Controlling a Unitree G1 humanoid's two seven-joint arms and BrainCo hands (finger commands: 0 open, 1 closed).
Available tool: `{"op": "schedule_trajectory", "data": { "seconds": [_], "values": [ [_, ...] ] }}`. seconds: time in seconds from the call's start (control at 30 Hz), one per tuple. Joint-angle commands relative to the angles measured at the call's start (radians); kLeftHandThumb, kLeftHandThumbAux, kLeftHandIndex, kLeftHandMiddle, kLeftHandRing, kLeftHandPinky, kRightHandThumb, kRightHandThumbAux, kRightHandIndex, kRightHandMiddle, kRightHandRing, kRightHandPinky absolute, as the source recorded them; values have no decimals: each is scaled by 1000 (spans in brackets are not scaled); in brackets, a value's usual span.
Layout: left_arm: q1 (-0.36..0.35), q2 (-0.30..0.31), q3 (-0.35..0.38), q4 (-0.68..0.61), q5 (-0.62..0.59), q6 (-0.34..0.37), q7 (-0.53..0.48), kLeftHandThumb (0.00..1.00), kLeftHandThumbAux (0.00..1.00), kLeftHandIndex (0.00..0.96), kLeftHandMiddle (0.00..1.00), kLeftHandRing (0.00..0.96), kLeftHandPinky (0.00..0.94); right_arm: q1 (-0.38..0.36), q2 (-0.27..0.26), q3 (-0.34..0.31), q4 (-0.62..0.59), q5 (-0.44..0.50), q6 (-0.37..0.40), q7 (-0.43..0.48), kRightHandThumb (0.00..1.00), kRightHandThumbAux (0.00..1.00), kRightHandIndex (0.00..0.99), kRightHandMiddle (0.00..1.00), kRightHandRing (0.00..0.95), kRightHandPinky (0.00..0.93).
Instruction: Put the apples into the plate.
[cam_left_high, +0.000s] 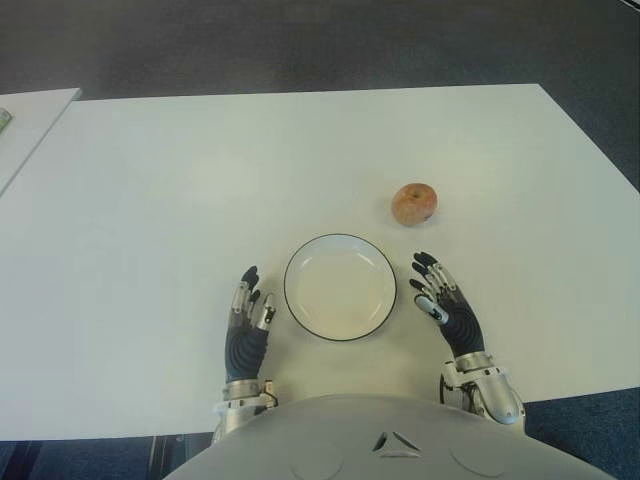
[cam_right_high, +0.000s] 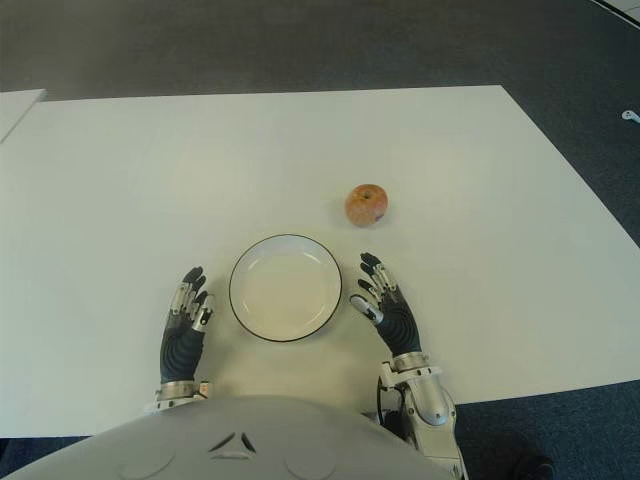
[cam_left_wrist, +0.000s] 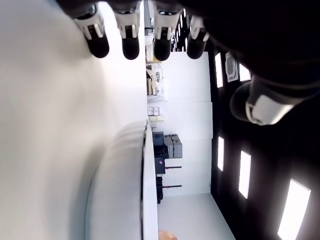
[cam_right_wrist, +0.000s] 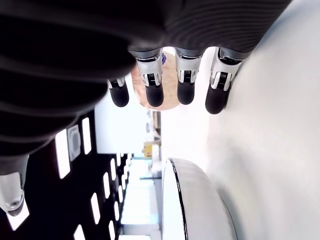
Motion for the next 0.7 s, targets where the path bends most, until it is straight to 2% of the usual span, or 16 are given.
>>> {"op": "schedule_trajectory", "data": {
  "seconds": [0.03,0.4,0.7],
  "values": [
    [-15,-15,-11,39,11,-8,9,26,420,0,0,0,0,11,-12,-10,6,4,23,4,234,500,0,0,0,0],
    [-31,-20,-19,81,2,-47,17,31,415,0,0,0,0,6,-15,-22,6,5,9,10,231,507,0,0,0,0],
    [-46,-30,-24,118,10,-70,29,43,415,0,0,0,0,-19,-13,-50,31,-9,-52,0,217,517,0,0,0,0]
  ]
}}
